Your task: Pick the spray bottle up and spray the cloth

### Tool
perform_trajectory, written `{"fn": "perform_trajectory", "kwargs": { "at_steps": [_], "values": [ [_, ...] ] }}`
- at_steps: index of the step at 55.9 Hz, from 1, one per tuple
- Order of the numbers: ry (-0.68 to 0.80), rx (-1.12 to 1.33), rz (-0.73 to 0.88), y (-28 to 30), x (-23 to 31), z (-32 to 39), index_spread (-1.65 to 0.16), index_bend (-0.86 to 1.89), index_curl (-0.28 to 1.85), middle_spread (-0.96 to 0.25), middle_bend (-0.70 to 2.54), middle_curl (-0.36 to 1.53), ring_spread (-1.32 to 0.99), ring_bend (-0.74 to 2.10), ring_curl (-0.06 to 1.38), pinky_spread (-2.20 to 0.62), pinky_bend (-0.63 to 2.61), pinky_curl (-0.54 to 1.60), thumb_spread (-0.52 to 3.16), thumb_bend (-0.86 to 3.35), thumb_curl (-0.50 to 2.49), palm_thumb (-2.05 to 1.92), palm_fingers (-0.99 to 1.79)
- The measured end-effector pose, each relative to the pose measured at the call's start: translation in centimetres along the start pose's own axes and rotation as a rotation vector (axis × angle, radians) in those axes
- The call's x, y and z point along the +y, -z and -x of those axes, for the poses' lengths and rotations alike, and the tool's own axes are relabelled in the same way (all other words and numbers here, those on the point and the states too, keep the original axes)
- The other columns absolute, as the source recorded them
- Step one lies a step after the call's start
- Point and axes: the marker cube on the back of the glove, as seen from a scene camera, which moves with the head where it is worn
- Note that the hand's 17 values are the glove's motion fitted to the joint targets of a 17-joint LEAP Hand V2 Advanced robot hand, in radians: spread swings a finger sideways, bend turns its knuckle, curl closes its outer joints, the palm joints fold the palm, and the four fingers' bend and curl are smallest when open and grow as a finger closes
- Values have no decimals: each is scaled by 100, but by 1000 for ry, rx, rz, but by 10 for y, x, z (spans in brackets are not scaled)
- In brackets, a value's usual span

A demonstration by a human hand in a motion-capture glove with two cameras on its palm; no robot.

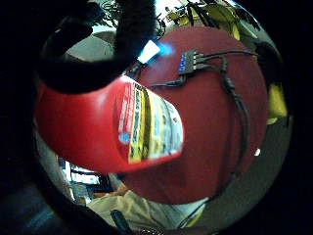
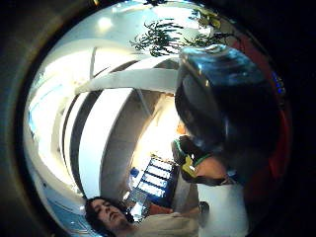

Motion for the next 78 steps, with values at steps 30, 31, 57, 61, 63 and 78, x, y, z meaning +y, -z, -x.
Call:
{"fn": "perform_trajectory", "kwargs": {
  "at_steps": [30,31,57,61,63,78],
  "values": [
    [62,-46,-85,-34,-67,-25,-24,25,27,-6,32,40,-12,51,38,-7,32,36,89,0,41,73,119],
    [61,-62,-71,-33,-66,-24,-24,23,28,-7,36,41,-13,52,39,-8,32,36,89,1,42,77,123],
    [116,309,381,3,-21,105,-18,29,47,-14,59,53,-14,62,46,-21,35,39,49,-2,62,103,137],
    [105,409,505,-7,-20,122,-18,30,49,-14,60,53,-14,62,47,-22,35,39,45,-3,64,103,137],
    [92,459,572,-14,-20,128,-18,30,49,-14,61,53,-14,63,47,-22,35,40,44,-3,65,103,137],
    [-109,895,1172,-86,-7,132,-18,31,53,-14,63,54,-14,63,47,-22,38,40,38,-3,70,101,135]
  ]
}}
